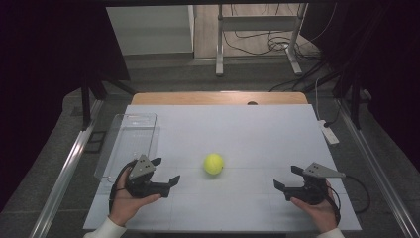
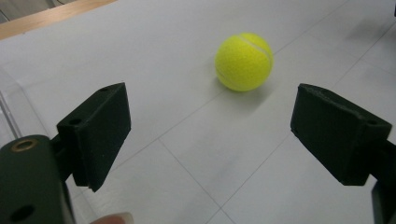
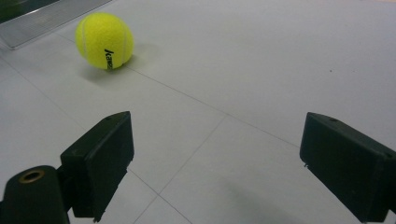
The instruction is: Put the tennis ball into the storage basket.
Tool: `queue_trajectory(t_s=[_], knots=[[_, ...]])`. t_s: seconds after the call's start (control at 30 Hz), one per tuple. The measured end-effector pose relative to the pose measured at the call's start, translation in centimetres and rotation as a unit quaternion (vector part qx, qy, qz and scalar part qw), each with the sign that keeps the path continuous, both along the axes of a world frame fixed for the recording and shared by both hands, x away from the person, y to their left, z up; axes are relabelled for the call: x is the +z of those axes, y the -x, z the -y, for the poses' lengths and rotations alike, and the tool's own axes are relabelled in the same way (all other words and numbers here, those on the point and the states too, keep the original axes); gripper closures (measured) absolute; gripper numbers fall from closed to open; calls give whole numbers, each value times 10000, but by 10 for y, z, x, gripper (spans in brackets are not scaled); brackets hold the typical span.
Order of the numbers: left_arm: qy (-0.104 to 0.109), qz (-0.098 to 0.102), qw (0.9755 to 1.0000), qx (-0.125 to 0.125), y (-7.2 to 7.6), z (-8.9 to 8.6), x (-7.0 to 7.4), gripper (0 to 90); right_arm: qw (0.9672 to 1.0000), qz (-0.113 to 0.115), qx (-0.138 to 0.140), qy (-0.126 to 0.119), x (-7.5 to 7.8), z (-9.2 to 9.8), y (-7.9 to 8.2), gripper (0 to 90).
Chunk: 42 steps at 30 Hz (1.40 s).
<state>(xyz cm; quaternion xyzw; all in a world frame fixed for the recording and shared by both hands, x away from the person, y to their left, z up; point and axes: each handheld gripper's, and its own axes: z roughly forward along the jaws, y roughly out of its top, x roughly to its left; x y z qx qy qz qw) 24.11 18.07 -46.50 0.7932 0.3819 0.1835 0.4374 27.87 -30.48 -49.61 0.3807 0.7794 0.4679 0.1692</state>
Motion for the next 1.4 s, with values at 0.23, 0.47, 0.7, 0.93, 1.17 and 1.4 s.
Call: queue_trajectory(t_s=[0.23,0.47,0.7,0.93,1.17,1.4], knots=[[-49,-11,9999,-115,-7,5,6,130,10000,-6,-11,10,-1,0,0,98],[-117,-75,9998,-173,-12,8,6,130,10000,-21,-19,17,-1,0,-1,99],[-127,-92,9997,-205,-16,11,7,130,10000,-19,-16,24,-1,0,0,99],[-126,-112,9996,-240,-22,13,8,129,10000,-26,-21,33,-2,0,-1,99],[-128,-160,9994,-271,-27,16,7,130,10000,-35,-29,38,-2,0,-1,99],[-159,-201,9991,-329,-31,21,6,129,10000,-38,-28,48,-2,0,-1,99]])
